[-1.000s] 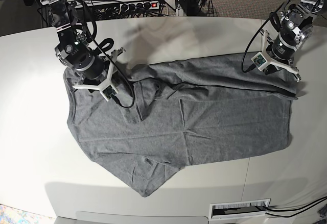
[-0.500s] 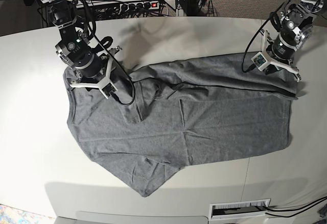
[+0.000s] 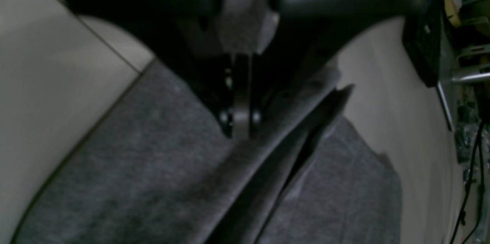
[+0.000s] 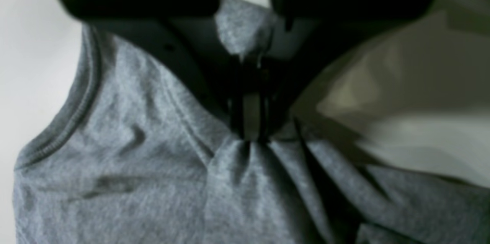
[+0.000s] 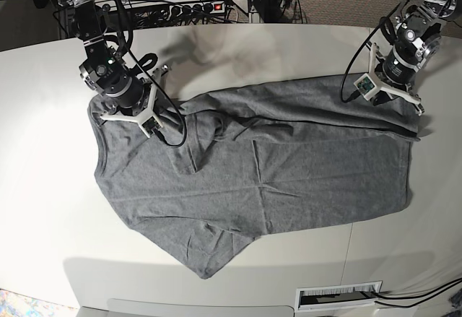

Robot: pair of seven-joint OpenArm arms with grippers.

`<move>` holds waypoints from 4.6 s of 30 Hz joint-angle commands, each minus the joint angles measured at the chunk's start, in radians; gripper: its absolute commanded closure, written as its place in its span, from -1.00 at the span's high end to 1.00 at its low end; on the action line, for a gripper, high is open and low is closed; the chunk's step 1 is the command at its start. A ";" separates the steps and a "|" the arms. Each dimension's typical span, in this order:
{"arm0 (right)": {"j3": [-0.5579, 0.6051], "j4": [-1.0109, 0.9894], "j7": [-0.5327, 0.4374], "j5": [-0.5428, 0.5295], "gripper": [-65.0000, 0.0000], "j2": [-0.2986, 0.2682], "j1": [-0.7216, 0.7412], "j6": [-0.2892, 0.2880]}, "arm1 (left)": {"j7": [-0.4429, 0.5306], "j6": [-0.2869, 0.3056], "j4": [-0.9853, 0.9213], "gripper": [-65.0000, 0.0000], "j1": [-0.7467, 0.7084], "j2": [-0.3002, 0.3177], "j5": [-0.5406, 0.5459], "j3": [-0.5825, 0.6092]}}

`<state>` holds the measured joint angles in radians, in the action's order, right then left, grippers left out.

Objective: Fold the T-shirt properly
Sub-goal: 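Lower the shoulder edge onto the shirt body and release, then raise both grippers and move them back toward the collar, then grasp the shirt edge near the collar with both grippers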

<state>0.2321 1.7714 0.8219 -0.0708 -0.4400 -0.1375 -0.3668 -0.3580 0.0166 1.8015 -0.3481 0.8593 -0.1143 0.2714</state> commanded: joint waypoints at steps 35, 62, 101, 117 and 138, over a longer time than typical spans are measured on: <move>-0.293 0.111 -0.048 0.058 -1.00 -0.107 0.093 0.003 | 0.070 -0.014 -0.066 -1.00 -0.042 -0.011 -0.095 -0.012; -0.247 0.037 -0.029 -0.064 -0.75 -0.106 0.154 -0.013 | 0.069 -0.015 -0.066 -1.00 -0.068 -0.011 -0.145 -0.012; -0.088 -0.092 0.165 0.079 -1.00 -0.109 0.154 -0.169 | -0.091 0.482 -0.031 -1.00 0.199 -0.006 0.069 -0.013; -0.087 -0.091 0.369 -0.111 -1.00 -0.201 0.142 -0.232 | -0.218 0.613 -0.073 -1.00 0.136 0.009 0.242 -0.013; -0.110 0.053 0.240 -0.221 -1.00 -0.305 0.096 -0.239 | -0.145 0.610 -0.060 -1.00 0.005 0.053 0.151 -0.013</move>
<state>0.1417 1.8172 1.0603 -0.2985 -0.7231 -0.0578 -0.6117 -0.3923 0.5499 1.7599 -0.3073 0.9035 0.0597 0.2352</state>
